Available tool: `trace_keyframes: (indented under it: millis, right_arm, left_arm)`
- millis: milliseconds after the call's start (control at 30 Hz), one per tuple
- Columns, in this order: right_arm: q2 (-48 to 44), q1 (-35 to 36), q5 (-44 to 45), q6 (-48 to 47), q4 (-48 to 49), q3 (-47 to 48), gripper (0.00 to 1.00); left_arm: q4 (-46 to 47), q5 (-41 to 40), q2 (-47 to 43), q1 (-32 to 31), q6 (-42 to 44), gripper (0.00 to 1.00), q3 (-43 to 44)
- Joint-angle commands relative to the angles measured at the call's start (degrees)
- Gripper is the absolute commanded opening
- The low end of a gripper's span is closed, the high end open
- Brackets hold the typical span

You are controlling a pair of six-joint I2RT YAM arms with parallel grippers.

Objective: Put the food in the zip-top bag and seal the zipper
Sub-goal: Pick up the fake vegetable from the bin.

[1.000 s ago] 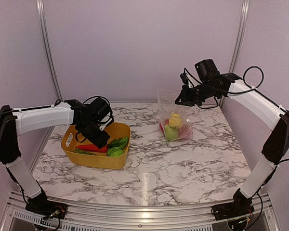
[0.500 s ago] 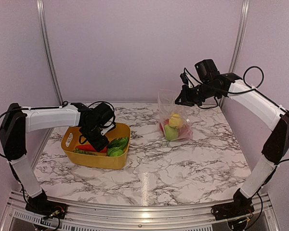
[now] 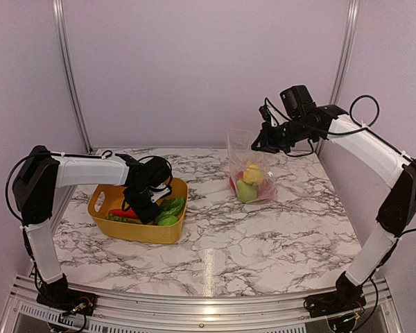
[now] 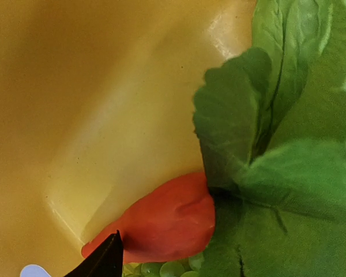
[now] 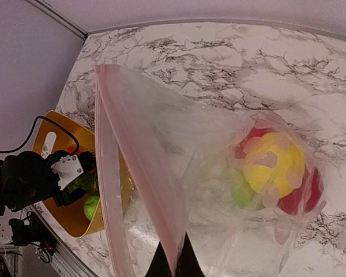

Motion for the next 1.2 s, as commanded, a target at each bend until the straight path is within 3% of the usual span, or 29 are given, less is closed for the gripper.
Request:
trace_keyframes:
  millis: [0, 300, 467, 833, 1167]
  right_arm:
    - [1.0, 0.6, -0.7, 0.5, -1.2, 3.2, 0.00]
    - [1.2, 0.6, -0.8, 0.3, -2.2, 3.4, 0.00]
    - [1.3, 0.7, -0.6, 0.2, -3.0, 3.7, 0.00]
    - [1.0, 0.7, -0.5, 0.0, -2.9, 3.5, 0.00]
    - [1.7, 1.1, -1.0, 0.5, -1.1, 3.9, 0.00]
  left_arm:
    - [0.4, -0.5, 2.7, -0.3, 0.8, 0.67, 2.8]
    - [1.5, 0.1, 7.8, 0.1, 1.5, 0.64, 6.2]
    - [-0.5, 2.0, 9.2, 0.4, 0.3, 0.47, 9.1]
    - [-3.3, -5.0, 0.3, 0.5, -3.3, 0.43, 9.9]
    - [-1.7, -3.2, -8.8, 0.4, -11.6, 0.41, 12.9]
